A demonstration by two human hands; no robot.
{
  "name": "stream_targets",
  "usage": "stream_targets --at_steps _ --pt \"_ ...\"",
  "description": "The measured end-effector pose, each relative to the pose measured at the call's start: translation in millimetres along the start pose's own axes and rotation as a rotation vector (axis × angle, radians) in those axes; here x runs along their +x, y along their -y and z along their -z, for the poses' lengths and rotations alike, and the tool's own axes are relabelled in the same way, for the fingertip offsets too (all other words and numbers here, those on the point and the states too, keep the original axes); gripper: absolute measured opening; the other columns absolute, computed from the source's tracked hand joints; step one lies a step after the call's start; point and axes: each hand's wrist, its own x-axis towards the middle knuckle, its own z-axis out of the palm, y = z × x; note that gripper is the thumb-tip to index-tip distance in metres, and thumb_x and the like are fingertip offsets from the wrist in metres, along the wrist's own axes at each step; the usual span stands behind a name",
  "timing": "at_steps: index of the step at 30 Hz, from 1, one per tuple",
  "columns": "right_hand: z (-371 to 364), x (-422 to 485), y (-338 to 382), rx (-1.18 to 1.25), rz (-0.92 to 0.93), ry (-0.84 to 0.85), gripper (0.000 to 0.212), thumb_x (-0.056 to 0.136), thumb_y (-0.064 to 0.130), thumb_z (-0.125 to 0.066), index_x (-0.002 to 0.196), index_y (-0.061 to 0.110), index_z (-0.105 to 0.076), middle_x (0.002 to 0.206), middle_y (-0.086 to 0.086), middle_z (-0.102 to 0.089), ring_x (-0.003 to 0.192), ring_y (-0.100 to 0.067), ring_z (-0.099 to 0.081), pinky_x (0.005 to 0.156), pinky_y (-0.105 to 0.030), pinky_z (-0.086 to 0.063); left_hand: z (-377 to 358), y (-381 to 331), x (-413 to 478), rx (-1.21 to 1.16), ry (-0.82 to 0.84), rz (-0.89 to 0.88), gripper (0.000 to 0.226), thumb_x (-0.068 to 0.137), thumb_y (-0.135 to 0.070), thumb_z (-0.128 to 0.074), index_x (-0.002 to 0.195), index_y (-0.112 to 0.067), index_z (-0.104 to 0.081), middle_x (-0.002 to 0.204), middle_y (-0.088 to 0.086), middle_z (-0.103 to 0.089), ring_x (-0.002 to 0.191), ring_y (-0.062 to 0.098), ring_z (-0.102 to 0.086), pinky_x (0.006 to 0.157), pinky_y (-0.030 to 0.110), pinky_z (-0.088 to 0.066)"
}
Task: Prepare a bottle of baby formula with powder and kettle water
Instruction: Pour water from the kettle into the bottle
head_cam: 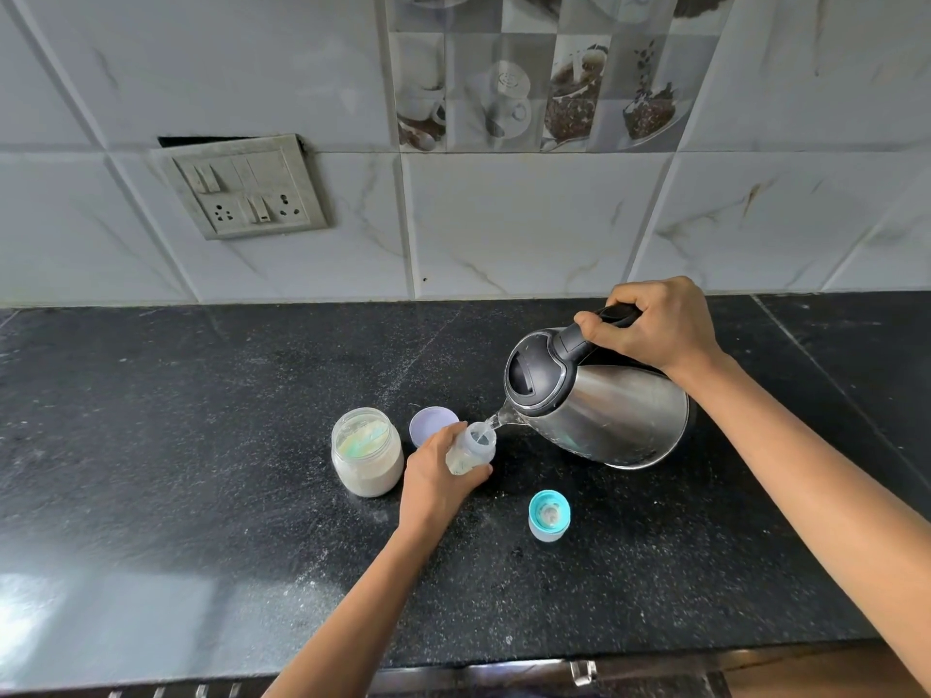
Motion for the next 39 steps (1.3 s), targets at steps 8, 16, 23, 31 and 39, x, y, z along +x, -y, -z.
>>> stream_targets --at_steps 8,16,23,31,39 --pt "7.1 -1.0 1.4 -0.004 0.003 0.005 0.055 0.071 0.063 -0.056 0.048 0.013 -0.058 0.037 0.0 -0.046 0.039 -0.023 -0.046 0.043 -0.03 -0.041 -0.9 -1.2 -0.5 -0.021 0.015 0.004 0.055 0.065 -0.032 -0.081 0.115 -0.032 -0.059 0.106 -0.016 -0.065 0.099 0.004 -0.057 0.087 0.022 -0.046" --pt "8.7 -1.5 -0.1 -0.032 0.01 0.014 0.057 0.071 0.065 -0.055 0.048 0.013 -0.058 0.038 -0.001 -0.047 0.04 -0.023 -0.047 0.043 -0.032 -0.042 -5.0 -2.5 -1.8 -0.049 0.018 0.014 0.056 0.065 -0.033 -0.082 0.115 -0.032 -0.059 0.105 -0.016 -0.065 0.097 0.002 -0.058 0.083 0.019 -0.045" --pt "10.3 0.2 0.7 -0.05 0.0 -0.006 0.058 0.07 0.063 -0.055 0.046 0.011 -0.055 0.037 -0.001 -0.043 0.039 -0.023 -0.044 0.042 -0.026 -0.038 -6.2 -9.3 -2.9 -0.079 0.021 0.022 0.052 0.065 -0.028 -0.083 0.107 -0.042 -0.056 0.097 -0.025 -0.061 0.095 -0.001 -0.057 0.081 0.016 -0.043" --pt "13.0 4.4 -1.2 -0.055 0.03 -0.005 0.058 0.071 0.064 -0.055 0.046 0.011 -0.056 0.036 -0.001 -0.044 0.038 -0.023 -0.044 0.042 -0.027 -0.038 -9.0 -10.3 -1.6 -0.095 0.02 0.033 0.052 0.064 -0.029 -0.083 0.104 -0.046 -0.054 0.098 -0.029 -0.062 0.097 -0.006 -0.057 0.083 0.017 -0.044" --pt "14.1 6.2 -3.1 -0.056 0.029 -0.015 0.056 0.071 0.063 -0.055 0.047 0.012 -0.057 0.036 0.0 -0.044 0.038 -0.022 -0.044 0.042 -0.026 -0.039 -11.0 -10.1 -0.7 -0.111 0.018 0.032 0.052 0.065 -0.027 -0.084 0.102 -0.047 -0.054 0.1 -0.028 -0.062 0.099 -0.009 -0.055 0.084 0.016 -0.043"
